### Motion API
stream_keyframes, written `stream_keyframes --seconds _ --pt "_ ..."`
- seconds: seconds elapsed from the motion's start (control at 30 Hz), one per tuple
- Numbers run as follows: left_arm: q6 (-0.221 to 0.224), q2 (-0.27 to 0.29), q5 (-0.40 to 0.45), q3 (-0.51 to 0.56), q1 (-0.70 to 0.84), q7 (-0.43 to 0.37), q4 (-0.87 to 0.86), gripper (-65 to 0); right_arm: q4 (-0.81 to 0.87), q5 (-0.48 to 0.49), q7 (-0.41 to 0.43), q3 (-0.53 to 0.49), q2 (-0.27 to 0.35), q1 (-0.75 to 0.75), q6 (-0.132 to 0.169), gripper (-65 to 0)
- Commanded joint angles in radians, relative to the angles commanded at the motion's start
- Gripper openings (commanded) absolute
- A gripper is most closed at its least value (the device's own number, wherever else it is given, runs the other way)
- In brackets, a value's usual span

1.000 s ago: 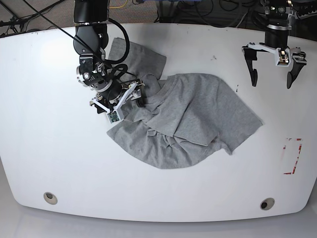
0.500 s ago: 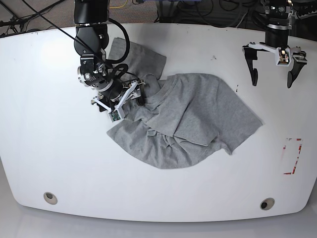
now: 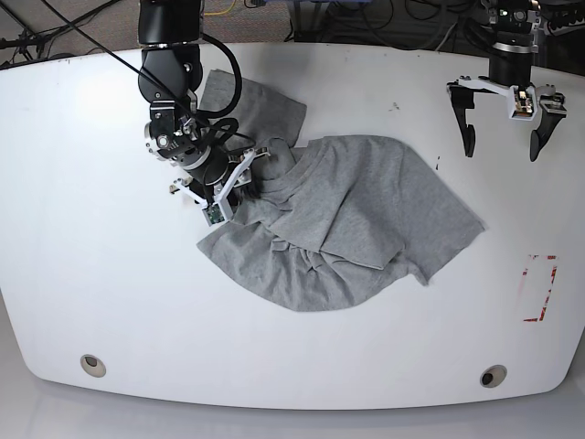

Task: Fold the T-shirt properly
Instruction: 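Adjust the right gripper's pinch on the bunched grey shirt fabric, then pull the gripped fabric with the right gripper away from the shirt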

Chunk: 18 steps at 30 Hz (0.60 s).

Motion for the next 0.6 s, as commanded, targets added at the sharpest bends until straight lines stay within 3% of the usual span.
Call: stream_keyframes --seconds 0.23,0.3,0.6 --pt "0.000 0.001 0.000 -0.001 0.000 0.007 -0.003 -2.5 0.015 -0.003 -0.001 0.000 -0.001 0.000 0.001 -55.2" --pt "0.001 0.002 0.000 0.018 -0.006 0.014 -0.004 -2.7 0.019 -0.002 0.001 -0.001 -0.001 -0.006 0.001 -61.1" --pt "0.000 0.002 -0.005 0.035 -0.013 0.023 -0.002 -2.8 0.039 -0.008 -0.003 0.002 0.006 0.003 -0.003 -64.1"
